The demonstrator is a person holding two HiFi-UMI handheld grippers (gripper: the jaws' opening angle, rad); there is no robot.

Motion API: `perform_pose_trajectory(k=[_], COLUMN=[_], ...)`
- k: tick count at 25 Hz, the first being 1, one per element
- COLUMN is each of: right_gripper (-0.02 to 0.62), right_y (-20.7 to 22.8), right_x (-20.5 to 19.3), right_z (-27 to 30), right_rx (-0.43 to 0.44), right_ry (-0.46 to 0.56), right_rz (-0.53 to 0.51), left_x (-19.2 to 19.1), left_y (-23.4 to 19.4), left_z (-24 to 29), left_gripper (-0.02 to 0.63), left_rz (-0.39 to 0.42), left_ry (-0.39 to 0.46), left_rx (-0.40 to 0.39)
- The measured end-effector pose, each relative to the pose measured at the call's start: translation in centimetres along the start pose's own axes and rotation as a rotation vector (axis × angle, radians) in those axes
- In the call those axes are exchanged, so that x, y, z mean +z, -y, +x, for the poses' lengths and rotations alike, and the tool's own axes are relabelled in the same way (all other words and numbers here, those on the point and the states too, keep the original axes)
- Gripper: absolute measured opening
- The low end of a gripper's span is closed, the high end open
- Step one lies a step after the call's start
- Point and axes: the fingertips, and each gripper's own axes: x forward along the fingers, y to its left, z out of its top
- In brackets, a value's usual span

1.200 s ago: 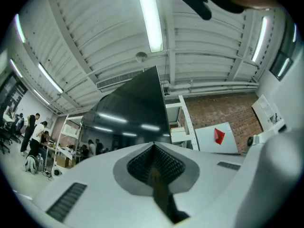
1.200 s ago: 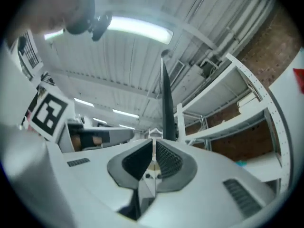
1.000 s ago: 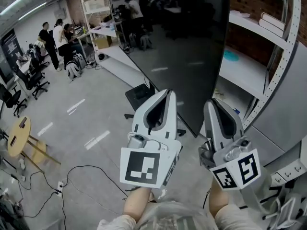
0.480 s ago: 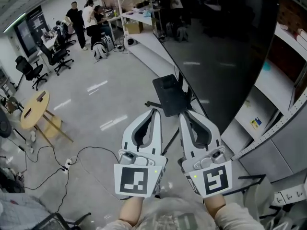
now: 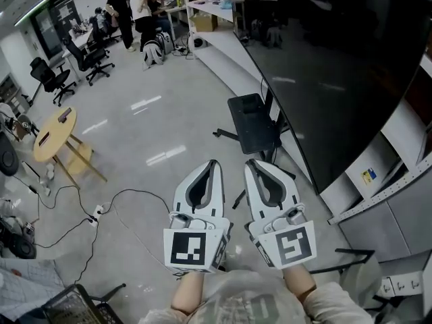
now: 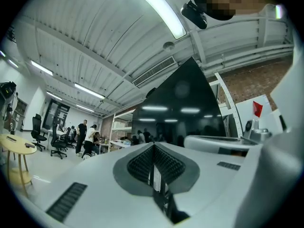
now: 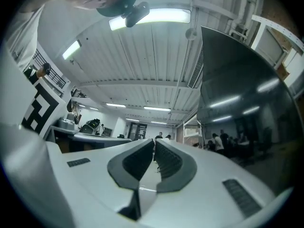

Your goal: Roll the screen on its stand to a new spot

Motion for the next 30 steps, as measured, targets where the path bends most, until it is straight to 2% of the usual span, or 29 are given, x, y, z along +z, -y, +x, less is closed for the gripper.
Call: perform_pose_trajectory(k=[18,24,30], right_gripper=[0.020,0.020,0.018], right_y=[0.7,0.0,0.2], right_x=[-2.3,-2.5,-2.7], right_z=[0.3,0.6,0.2], right_rx=[-0.040,-0.009,-0.026], right_ry=[-0.069,-0.101,-0.118], right_rz=[-0.021,-0.009,-0.022], left_x=[-1.5,-2.7,-3.3], left_y=[0.7,1.0,1.4], left_z=[1.9,2.5,2.5], left_gripper=[0.015,0.014,0.014], left_rz=[0.001,-0.009,-0.020], left_ry=[-0.034,-0.063,-0.073], left_rx=[-0.072,-0.097,-0.115])
